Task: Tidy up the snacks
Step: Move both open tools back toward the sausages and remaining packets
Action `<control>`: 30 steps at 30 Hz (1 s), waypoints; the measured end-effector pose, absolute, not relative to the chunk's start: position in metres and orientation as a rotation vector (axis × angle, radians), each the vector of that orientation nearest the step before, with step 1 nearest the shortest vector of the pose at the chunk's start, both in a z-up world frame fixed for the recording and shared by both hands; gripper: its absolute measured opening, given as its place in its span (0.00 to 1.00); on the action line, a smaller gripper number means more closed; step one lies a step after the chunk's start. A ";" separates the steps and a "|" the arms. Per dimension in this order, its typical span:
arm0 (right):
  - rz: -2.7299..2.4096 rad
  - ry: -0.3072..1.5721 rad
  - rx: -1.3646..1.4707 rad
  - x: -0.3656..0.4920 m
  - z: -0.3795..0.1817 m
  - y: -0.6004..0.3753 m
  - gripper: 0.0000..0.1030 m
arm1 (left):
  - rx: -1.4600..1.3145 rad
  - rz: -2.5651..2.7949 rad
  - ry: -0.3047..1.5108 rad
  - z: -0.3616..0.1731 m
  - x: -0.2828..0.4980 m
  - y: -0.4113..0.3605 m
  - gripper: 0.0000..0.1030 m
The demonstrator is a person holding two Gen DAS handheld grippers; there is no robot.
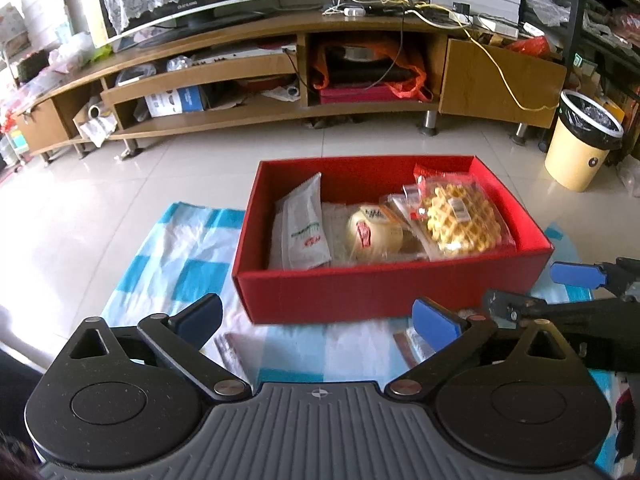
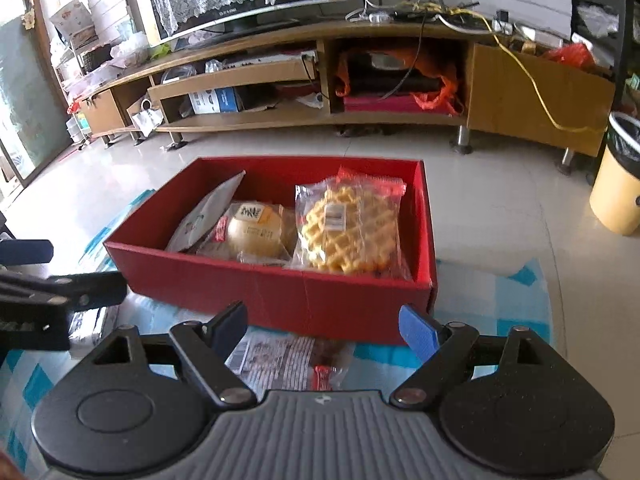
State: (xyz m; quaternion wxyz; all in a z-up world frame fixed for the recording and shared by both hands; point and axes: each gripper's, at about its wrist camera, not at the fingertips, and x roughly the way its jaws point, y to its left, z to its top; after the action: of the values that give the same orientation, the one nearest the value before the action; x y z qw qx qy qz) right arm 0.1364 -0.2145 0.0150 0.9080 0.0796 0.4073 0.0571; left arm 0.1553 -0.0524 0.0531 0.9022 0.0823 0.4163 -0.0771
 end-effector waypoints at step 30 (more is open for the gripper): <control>0.195 0.988 0.061 0.171 -0.044 -0.176 0.86 | 0.013 -0.201 1.065 0.012 0.138 0.009 1.00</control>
State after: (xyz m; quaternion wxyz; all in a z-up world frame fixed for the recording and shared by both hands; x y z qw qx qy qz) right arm 0.1706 -0.1763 -0.0436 0.8755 0.0291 0.4733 0.0934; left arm 0.1376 0.0095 0.0120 0.8568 0.0062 0.5067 -0.0955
